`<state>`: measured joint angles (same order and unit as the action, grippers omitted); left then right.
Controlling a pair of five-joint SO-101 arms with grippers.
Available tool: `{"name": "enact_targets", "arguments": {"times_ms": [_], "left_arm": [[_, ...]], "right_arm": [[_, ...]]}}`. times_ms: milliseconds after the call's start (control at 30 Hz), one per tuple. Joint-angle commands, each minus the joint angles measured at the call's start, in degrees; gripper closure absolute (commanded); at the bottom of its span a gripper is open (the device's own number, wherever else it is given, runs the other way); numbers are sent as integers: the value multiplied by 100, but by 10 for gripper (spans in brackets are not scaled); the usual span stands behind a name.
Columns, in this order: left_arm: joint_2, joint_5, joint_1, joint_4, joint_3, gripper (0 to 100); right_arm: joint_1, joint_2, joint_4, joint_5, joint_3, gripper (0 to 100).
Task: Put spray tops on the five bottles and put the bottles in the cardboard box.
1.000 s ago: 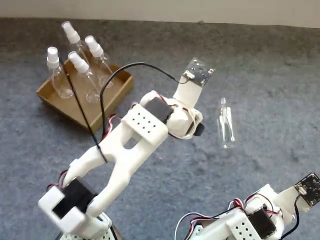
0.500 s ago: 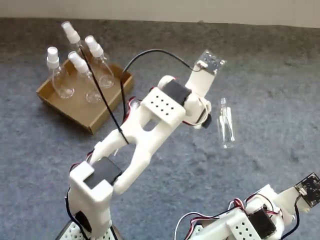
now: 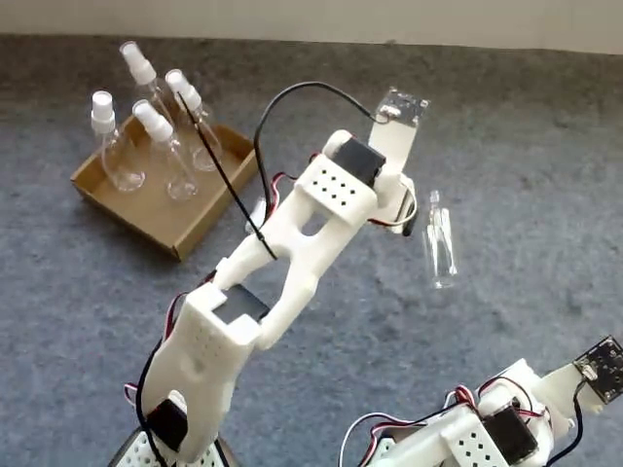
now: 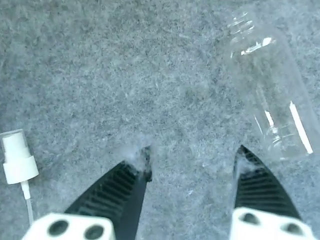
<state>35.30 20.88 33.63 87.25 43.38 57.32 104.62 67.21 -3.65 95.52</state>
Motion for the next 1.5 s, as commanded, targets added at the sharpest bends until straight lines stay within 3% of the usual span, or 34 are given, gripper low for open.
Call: {"name": "enact_targets", "arguments": {"times_ms": [0,600,833,1100,1267,1467], "left_arm": [[391,149,-101,79,725,786],[2070,158,-374,114,2536,785],[2088,158,-822,923,3758,785],[2105,167,-760,1275,4277,785],[2105,563,-207,1275,4312,785],[2457,633,189,-114,4321,785]], "right_arm": [[75,75,22,0,690,994],[75,75,31,0,690,994],[84,75,31,0,690,994],[75,75,31,0,690,994],[75,75,31,0,690,994],[75,75,31,0,690,994]]}}
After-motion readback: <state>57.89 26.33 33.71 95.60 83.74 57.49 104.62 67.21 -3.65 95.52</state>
